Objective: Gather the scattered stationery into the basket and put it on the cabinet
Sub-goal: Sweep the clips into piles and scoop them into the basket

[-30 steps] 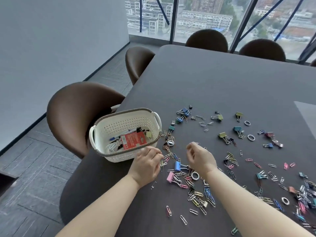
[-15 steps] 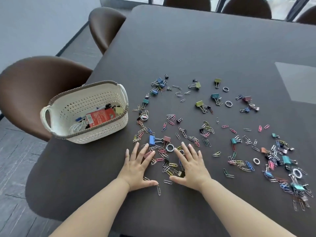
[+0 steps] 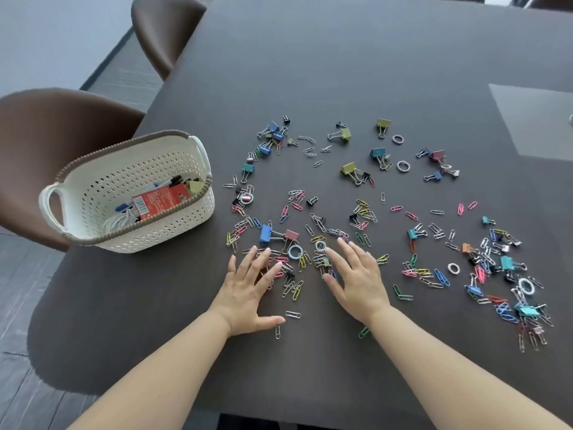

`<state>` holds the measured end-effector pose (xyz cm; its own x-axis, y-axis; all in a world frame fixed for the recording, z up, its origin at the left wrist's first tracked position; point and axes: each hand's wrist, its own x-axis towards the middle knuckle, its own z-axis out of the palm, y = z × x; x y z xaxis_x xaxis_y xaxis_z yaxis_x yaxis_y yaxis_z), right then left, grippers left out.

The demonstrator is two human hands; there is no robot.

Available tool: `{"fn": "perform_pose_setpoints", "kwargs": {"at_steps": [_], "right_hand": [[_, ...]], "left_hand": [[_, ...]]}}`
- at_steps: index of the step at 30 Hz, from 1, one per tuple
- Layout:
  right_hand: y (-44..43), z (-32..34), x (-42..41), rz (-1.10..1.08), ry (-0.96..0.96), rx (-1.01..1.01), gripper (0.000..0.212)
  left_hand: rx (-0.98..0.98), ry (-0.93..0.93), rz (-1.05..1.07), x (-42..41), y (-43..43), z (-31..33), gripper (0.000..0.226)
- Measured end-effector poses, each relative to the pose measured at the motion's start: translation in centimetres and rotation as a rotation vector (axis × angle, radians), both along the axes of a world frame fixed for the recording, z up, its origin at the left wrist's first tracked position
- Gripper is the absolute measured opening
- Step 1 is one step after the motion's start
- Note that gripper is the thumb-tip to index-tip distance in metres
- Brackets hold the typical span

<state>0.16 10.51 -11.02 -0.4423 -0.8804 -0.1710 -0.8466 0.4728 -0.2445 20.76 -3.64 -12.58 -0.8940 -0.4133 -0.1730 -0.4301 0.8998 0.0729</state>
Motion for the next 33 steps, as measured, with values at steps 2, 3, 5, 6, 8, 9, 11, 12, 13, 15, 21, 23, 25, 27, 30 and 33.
{"fn": "perform_pose_setpoints", "kwargs": {"at_steps": [2, 3, 5, 6, 8, 9, 11, 12, 13, 15, 21, 23, 25, 27, 30, 33], "right_hand": [[2.1, 0.0, 0.1, -0.04, 0.021, 0.038, 0.077], [3.2, -0.2, 0.1, -0.06, 0.029, 0.074, 0.079], [5.0, -0.5, 0.3, -0.091, 0.046, 0.127, 0.084], [5.8, -0.6, 0.4, -0.102, 0.053, 0.142, 0.086], [6.9, -0.9, 0.7, -0.123, 0.049, 0.176, 0.088], [7.1, -1.0, 0.8, -0.132, 0.043, 0.19, 0.09], [7.1, -1.1, 0.8, -0.154, 0.03, 0.211, 0.092], [6.8, -1.0, 0.7, -0.166, 0.028, 0.214, 0.093], [6.3, -1.0, 0.6, -0.173, 0.03, 0.216, 0.092], [4.7, -0.9, 0.3, -0.183, 0.039, 0.212, 0.091], [-0.5, -0.6, -0.7, -0.156, 0.015, 0.149, 0.089], [-0.9, -0.3, -0.5, -0.115, 0.034, 0.16, 0.088], [-0.6, -0.2, 0.3, -0.031, 0.024, 0.184, 0.092], [-0.3, -0.7, 1.0, 0.035, 0.015, 0.207, 0.098], [-0.9, -1.3, 0.3, -0.014, 0.038, 0.168, 0.1], [-2.7, -1.0, -1.9, -0.074, 0.08, 0.222, 0.102]], "left_hand": [[-0.021, -0.075, -0.054, 0.0, 0.2, -0.2, 0.095], [-0.023, -0.096, -0.057, -0.4, 0.3, -0.2, 0.095], [-0.024, -0.105, -0.044, -1.7, 0.4, -0.3, 0.095], [-0.019, -0.109, -0.027, -2.4, 0.5, -0.2, 0.093], [-0.006, -0.096, 0.014, -3.7, 0.7, -0.2, 0.091], [-0.003, -0.084, 0.025, -4.3, 0.7, -0.2, 0.091], [-0.013, -0.061, 0.028, -5.2, 0.7, -0.3, 0.094], [0.0, -0.065, 0.05, -5.5, 0.6, -0.4, 0.094], [0.014, -0.056, 0.08, -5.9, 0.5, -0.1, 0.092], [0.048, -0.029, 0.148, -6.6, 0.2, 0.2, 0.085], [0.066, 0.049, 0.21, -6.2, -0.9, 0.5, 0.075], [0.032, 0.057, 0.158, -4.6, -1.1, 0.1, 0.092], [-0.005, 0.039, 0.086, -3.4, -1.2, -0.2, 0.105], [-0.02, -0.004, 0.069, -3.0, -1.4, -0.5, 0.108], [-0.007, 0.0, 0.134, -4.5, -1.9, -0.5, 0.104], [0.012, 0.055, 0.197, -6.5, -3.0, -0.4, 0.1]]}}
